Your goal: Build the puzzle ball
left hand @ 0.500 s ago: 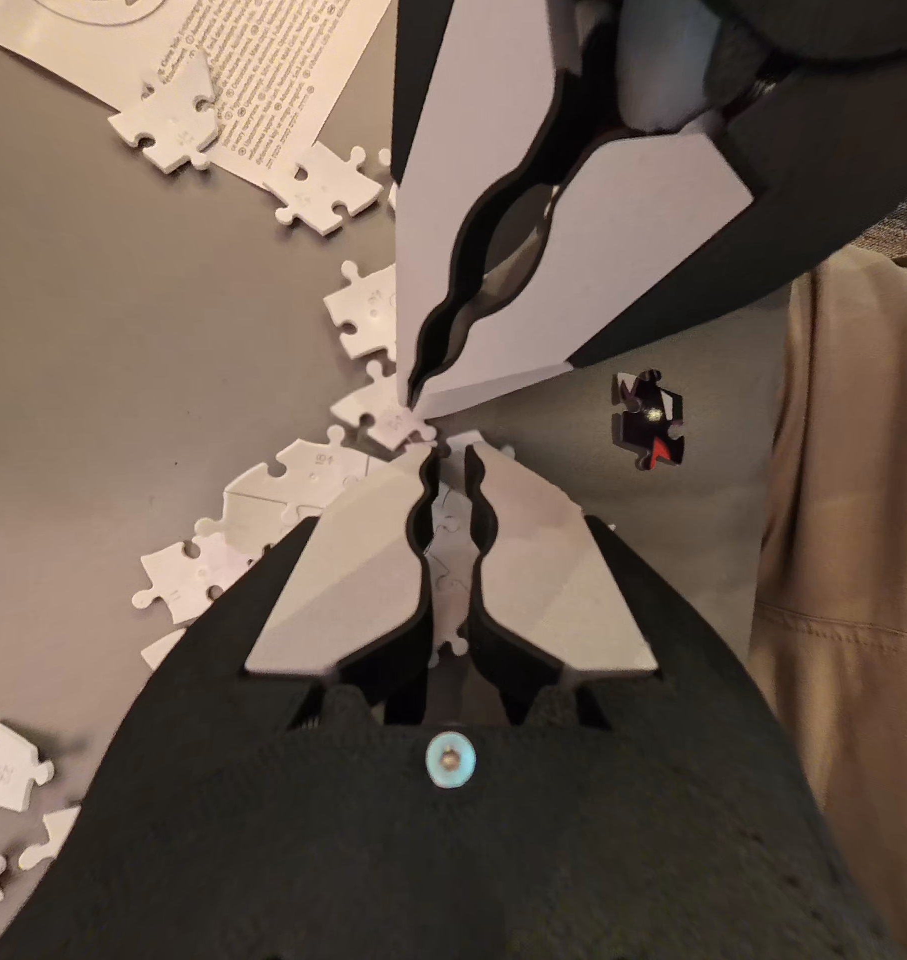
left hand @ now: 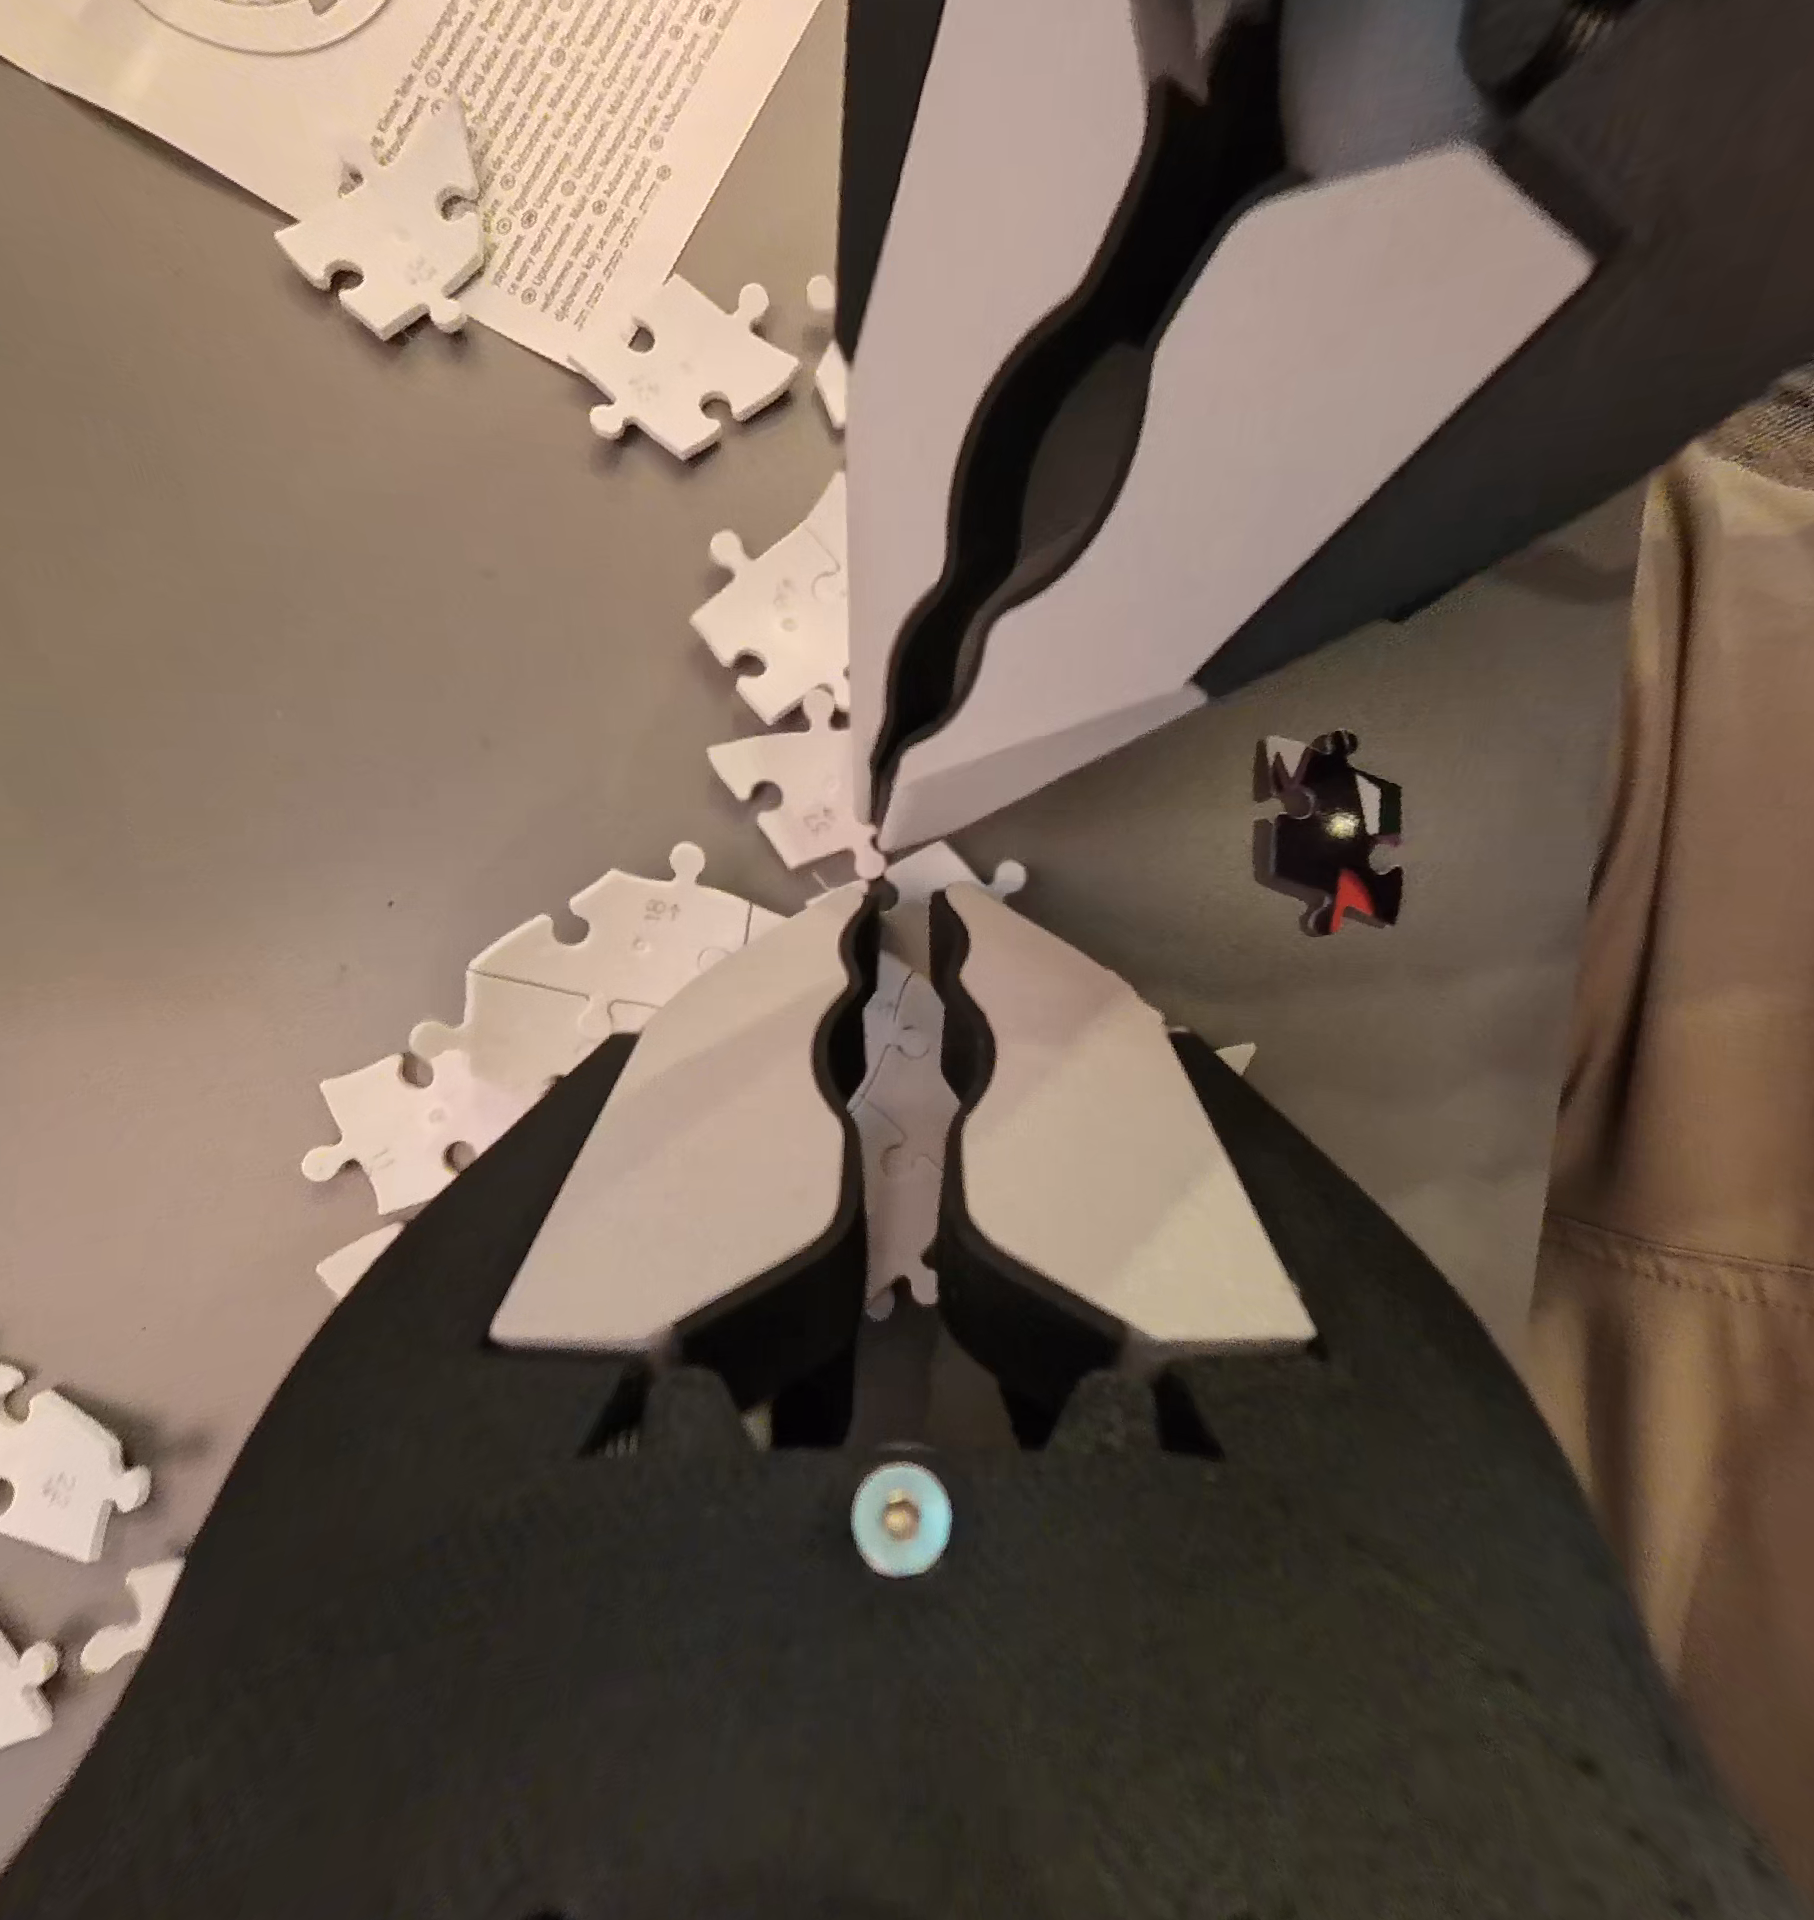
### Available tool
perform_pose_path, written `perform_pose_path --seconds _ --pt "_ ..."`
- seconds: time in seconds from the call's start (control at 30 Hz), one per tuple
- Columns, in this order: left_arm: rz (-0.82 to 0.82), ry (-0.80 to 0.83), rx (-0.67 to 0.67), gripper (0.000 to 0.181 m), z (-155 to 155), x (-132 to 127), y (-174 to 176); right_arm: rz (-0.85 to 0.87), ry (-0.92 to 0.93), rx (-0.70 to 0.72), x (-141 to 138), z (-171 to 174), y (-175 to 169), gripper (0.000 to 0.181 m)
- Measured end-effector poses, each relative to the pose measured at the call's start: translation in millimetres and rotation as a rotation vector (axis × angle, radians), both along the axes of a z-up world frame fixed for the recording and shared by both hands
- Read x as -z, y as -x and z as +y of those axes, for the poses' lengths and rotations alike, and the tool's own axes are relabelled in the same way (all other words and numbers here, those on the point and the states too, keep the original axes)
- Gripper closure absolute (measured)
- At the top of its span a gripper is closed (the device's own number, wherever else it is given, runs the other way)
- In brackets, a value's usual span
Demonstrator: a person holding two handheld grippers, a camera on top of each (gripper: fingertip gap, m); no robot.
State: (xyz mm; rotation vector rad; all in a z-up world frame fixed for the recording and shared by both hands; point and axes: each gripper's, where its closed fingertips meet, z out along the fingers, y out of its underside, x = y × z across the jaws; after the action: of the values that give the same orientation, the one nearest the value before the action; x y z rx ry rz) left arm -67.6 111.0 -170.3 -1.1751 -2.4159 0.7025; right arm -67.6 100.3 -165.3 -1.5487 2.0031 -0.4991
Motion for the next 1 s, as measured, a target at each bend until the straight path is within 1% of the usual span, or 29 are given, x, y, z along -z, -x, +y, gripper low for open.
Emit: perform_pose_path --seconds 0.03,0.17,0.23,0.27,0.37,0.5,0.8,0.9,1.0 --pt "-0.005 0.004 0.000 0.171 0.2 -0.9 -1.4 -0.005 0.006 0.005 -2.3 -2.3 0.7 0.181" --pt "0.000 0.013 0.002 0.171 1.7 -6.6 -3.2 0.019 0.063 -0.005 -0.6 -11.0 3.5 0.167" --pt "-0.027 0.016 0.011 0.170 3.2 -3.5 -3.4 0.059 0.116 -0.031 2.9 -16.4 6.1 0.161" --pt "-0.044 0.016 0.016 0.170 4.2 -1.2 -3.5 0.062 0.131 -0.043 3.0 -17.3 5.9 0.161" --pt "-0.049 0.020 0.016 0.170 4.9 0.7 -2.6 0.063 0.146 -0.085 4.2 -13.5 3.8 0.152" --pt "-0.045 0.023 0.012 0.170 4.5 0.7 -2.8 0.067 0.145 -0.082 4.5 -14.6 3.1 0.157" --pt "-0.046 0.029 0.013 0.170 5.0 0.6 -4.0 0.068 0.131 -0.110 3.9 -7.0 0.7 0.157" --pt "-0.046 0.029 0.010 0.170 4.6 0.6 -4.1 0.057 0.121 -0.103 1.6 -6.4 -0.8 0.149" --pt "-0.047 0.033 0.008 0.170 4.4 0.5 -3.7 0.037 0.115 -0.092 -4.4 -7.9 -1.9 0.153"
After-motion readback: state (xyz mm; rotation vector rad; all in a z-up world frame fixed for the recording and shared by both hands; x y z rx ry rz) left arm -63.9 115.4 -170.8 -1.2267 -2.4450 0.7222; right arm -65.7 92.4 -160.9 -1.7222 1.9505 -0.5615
